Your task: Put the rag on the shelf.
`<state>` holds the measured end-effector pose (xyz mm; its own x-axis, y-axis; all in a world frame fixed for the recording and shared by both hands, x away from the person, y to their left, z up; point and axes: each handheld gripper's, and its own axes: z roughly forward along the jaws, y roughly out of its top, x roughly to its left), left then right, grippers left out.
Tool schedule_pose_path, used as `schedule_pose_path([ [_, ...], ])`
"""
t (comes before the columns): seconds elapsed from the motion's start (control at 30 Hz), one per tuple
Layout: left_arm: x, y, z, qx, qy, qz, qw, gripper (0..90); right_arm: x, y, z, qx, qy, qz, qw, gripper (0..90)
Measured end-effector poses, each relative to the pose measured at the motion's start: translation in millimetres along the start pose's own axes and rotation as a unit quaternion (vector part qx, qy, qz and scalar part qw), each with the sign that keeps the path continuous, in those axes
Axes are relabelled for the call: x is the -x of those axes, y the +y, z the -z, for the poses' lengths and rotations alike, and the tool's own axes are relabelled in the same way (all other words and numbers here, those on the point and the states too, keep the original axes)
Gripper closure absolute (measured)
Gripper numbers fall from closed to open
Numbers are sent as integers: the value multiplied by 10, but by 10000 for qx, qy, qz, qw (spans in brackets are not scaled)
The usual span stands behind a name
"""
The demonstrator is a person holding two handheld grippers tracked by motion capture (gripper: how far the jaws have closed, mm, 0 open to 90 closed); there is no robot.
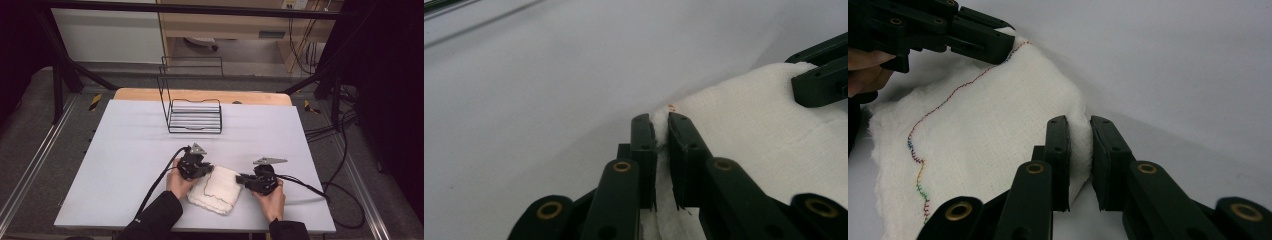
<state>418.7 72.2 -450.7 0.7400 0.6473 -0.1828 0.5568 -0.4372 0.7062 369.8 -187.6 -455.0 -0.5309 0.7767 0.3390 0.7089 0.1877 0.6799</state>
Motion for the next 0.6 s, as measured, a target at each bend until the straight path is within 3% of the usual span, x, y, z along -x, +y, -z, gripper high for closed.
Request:
schedule_pose_path([
  [0.2, -18, -20, 45, 182, -42, 154, 9997, 831, -20, 16, 56, 186, 41, 6, 9998, 804],
  [0.27, -9, -24, 86, 301, -23, 126, 9995, 832, -37, 26, 79, 281, 63, 52, 9996, 805],
  [0.37, -4, -27, 165, 442, 5, 101, 9990, 834, -111, 55, 117, 457, 14, 314, 9985, 805],
  [0.6, 35, -46, 349, 819, 41, -7, 9966, 834, -165, 77, 185, 736, 38, 502, 9960, 805],
])
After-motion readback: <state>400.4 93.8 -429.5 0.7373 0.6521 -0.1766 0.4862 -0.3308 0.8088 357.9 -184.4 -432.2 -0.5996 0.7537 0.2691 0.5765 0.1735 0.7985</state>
